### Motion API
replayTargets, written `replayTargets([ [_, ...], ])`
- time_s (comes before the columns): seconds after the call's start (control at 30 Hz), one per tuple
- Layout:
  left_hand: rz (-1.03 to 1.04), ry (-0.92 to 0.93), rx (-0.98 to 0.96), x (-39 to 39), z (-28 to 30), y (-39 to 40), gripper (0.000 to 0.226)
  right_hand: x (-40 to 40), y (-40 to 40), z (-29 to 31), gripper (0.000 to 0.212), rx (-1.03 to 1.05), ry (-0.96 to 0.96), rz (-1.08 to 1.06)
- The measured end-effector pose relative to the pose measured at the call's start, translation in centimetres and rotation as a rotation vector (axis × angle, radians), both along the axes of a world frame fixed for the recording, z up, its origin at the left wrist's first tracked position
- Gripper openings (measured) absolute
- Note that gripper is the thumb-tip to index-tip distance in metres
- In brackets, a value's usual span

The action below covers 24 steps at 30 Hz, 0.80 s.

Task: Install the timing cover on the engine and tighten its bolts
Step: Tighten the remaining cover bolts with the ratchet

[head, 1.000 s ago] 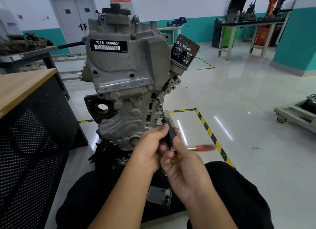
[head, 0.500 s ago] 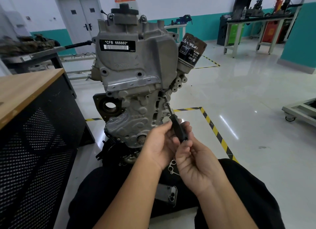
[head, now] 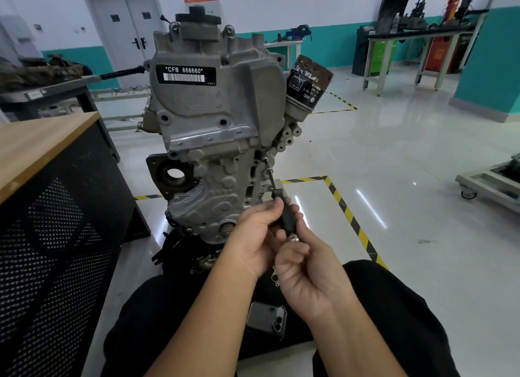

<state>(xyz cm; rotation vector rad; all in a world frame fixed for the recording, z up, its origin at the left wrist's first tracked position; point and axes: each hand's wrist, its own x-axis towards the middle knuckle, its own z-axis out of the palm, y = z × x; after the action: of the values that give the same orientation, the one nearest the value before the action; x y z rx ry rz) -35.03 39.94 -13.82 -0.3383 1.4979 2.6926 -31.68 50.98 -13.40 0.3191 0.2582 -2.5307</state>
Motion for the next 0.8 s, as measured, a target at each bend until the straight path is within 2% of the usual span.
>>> replayTargets([
  [0.03, 0.004, -0.001, -0.034, 0.0, 0.0, 0.0, 0.025, -0.1, 0.0, -0.5, 0.019, 0.238, 0.124, -0.033],
  [0.1, -0.004, -0.009, -0.099, 0.0, -0.2, 0.3, 0.023, -0.1, -0.3, -1.5, 0.01, 0.94, 0.416, -0.197],
  [0.13, -0.008, -0.016, -0.105, 0.1, -0.2, 0.4, 0.021, -0.4, -0.4, -1.8, 0.009, 1.164, 0.5, -0.272],
  [0.17, -0.011, -0.026, -0.092, 0.1, -0.4, 0.6, 0.021, -0.6, -0.5, -2.2, 0.01, 1.239, 0.505, -0.332],
  [0.2, -0.023, -0.037, -0.055, 0.1, -0.4, 0.8, 0.021, -0.6, -0.5, -2.2, 0.009, 1.119, 0.436, -0.335],
  [0.23, -0.037, -0.039, 0.01, 0.0, -0.4, 0.8, 0.022, -0.7, -0.4, -1.9, 0.009, 0.829, 0.304, -0.255],
  [0.3, -0.046, -0.023, 0.113, -0.2, -0.5, 0.5, 0.019, -0.5, -0.1, -0.7, 0.021, 0.05, -0.01, -0.061],
  [0.33, -0.049, -0.011, 0.109, -0.2, -0.7, 0.2, 0.016, -0.7, 0.1, -0.6, 0.026, -0.116, -0.107, -0.023],
  [0.37, -0.047, -0.003, 0.073, -0.4, -0.8, 0.0, 0.021, -0.8, 0.2, -0.6, 0.026, -0.073, -0.087, -0.035],
  [0.4, -0.043, -0.007, 0.025, -0.3, -0.9, 0.0, 0.028, -0.8, 0.1, -0.7, 0.022, 0.185, 0.042, -0.068],
  [0.47, -0.024, 0.004, -0.057, -0.4, -0.9, 0.4, 0.032, -0.5, -0.1, -1.4, 0.01, 0.99, 0.351, -0.227],
  [0.5, -0.009, 0.01, -0.07, -0.4, -1.0, 0.5, 0.028, -0.6, -0.3, -1.6, 0.01, 1.228, 0.461, -0.304],
  [0.53, -0.012, 0.012, -0.073, -0.4, -0.9, 0.7, 0.023, -0.6, -0.4, -1.9, 0.012, 1.293, 0.477, -0.373],
  [0.57, -0.028, 0.016, -0.081, -0.3, -0.9, 0.7, 0.019, -0.6, -0.4, -2.0, 0.011, 1.181, 0.434, -0.395],
  [0.6, -0.052, 0.012, -0.089, -0.2, -0.8, 0.6, 0.018, -0.5, -0.2, -1.7, 0.013, 0.963, 0.332, -0.349],
  [0.67, -0.08, -0.001, -0.045, -0.2, -0.8, 0.4, 0.017, -0.9, 0.5, -0.4, 0.026, 0.263, 0.041, -0.158],
  [0.7, -0.082, 0.005, -0.014, -0.3, -0.9, 0.2, 0.017, -1.1, 1.1, 0.0, 0.029, 0.013, -0.097, -0.108],
  [0.73, -0.083, 0.013, 0.009, -0.2, -0.8, 0.1, 0.019, -1.1, 1.5, 0.3, 0.03, -0.07, -0.134, -0.08],
  [0.8, -0.1, 0.019, 0.021, 0.1, -0.4, 0.1, 0.022, -0.8, 1.5, 0.4, 0.025, 0.137, 0.055, -0.05],
])
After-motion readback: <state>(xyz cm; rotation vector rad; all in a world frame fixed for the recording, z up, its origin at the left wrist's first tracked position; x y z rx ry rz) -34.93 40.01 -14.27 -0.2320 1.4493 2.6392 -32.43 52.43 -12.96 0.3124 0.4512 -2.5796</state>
